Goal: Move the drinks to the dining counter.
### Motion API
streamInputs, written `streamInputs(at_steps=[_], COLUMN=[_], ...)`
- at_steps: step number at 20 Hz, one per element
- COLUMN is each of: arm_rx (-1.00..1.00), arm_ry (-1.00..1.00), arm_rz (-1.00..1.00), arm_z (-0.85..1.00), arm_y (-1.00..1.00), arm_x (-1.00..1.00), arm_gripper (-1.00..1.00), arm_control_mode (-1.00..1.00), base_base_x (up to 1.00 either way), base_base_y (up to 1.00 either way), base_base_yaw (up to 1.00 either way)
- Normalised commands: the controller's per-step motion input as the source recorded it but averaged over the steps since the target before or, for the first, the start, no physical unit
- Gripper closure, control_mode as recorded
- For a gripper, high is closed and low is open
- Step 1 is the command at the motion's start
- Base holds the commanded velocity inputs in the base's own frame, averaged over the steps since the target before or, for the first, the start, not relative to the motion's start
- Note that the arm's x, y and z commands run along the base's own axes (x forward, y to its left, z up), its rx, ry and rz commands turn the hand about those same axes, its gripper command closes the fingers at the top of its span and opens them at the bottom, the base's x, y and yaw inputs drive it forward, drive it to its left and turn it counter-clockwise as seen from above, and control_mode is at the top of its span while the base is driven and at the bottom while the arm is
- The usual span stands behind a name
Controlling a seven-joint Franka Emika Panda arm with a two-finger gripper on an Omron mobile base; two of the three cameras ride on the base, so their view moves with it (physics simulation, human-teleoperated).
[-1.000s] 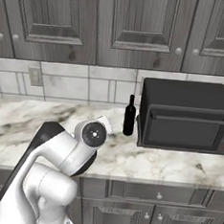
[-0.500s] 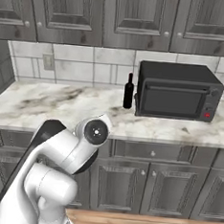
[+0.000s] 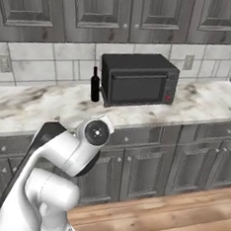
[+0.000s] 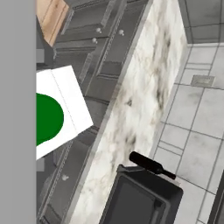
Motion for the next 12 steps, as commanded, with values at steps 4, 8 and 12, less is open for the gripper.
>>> streamInputs(at_steps=[4,8,12], arm_rx=[0.00,0.00,0.00], arm_ry=[0.00,0.00,0.00], arm_rz=[0.00,0.00,0.00], arm_z=[0.00,0.00,0.00], arm_y=[0.00,0.00,0.00], arm_x=[0.00,0.00,0.00], arm_gripper=[1.00,1.00,1.00], arm_control_mode=[1.00,1.00,1.00], base_base_x=[0.00,-0.18,-0.96], base_base_y=[0.00,0.00,0.00], base_base_yaw=[-0.51,-0.47,-0.29])
